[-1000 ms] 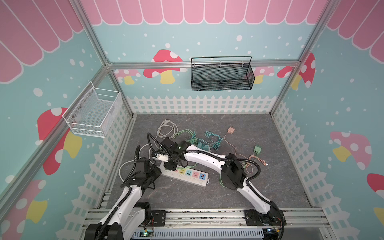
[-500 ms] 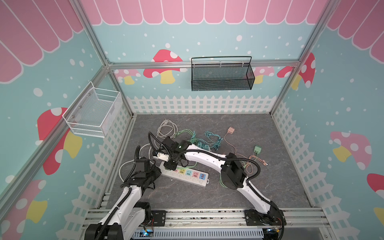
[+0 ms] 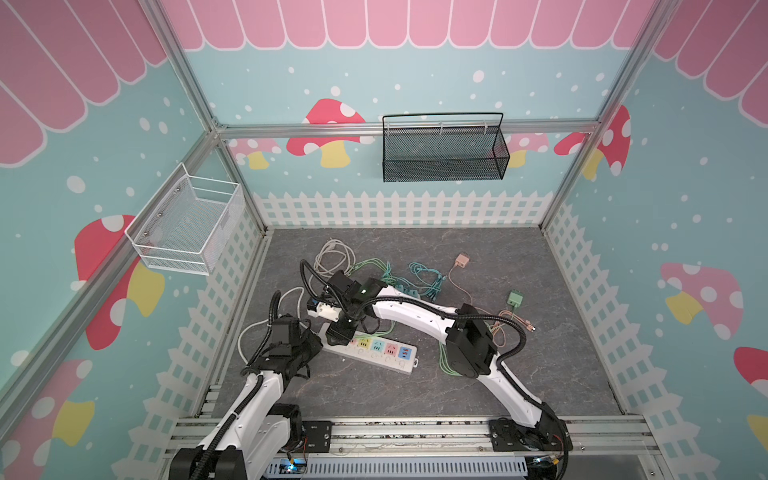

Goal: Insert the plug
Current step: 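Push the light green charger down into the long strip socket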

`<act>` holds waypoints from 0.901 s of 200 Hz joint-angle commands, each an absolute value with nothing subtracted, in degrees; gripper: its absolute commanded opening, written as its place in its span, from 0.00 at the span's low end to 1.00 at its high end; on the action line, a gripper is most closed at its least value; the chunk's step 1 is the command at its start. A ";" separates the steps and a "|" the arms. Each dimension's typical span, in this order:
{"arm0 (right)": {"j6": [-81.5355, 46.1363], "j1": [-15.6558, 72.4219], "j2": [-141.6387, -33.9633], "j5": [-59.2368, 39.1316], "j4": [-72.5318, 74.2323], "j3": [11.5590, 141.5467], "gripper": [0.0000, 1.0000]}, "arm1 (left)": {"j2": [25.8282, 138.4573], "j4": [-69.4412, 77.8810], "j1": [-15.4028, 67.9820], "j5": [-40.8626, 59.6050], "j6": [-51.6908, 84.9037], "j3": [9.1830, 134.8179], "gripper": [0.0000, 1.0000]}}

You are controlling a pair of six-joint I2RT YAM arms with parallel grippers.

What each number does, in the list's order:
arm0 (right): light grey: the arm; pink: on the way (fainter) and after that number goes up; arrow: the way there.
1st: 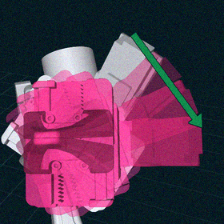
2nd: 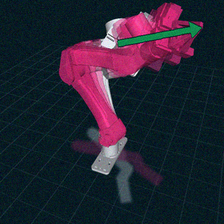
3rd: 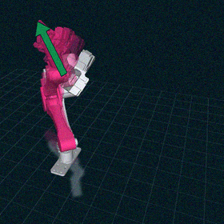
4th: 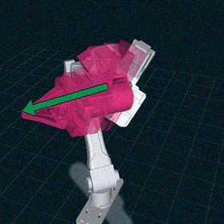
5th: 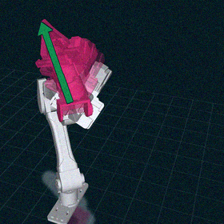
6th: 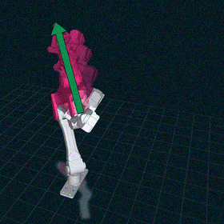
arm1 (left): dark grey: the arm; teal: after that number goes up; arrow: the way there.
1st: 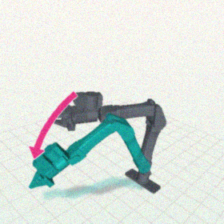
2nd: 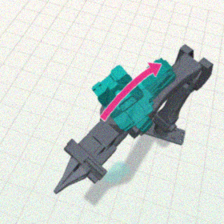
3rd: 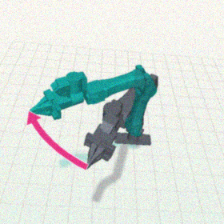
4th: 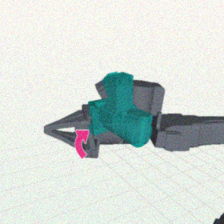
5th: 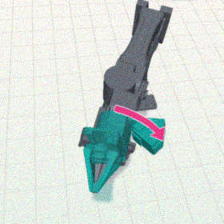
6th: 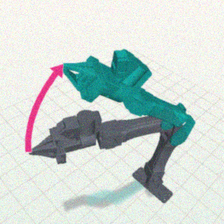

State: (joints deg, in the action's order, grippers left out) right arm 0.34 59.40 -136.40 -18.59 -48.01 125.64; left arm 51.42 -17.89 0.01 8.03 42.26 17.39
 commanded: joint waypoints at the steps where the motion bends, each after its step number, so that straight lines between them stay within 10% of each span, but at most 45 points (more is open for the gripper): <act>1: 0.00 59.03 -131.92 -23.66 -48.38 123.49 0.76 | 51.35 -19.06 -0.09 8.81 42.85 17.75 0.27; 59: 0.04 58.53 -126.78 -30.47 -47.06 115.27 0.82 | 51.60 -19.19 -0.20 8.68 42.81 18.19 0.27; 180: 1.44 54.08 -111.63 -25.13 -29.17 87.99 0.51 | 49.55 -24.29 -0.45 9.84 42.63 24.49 0.31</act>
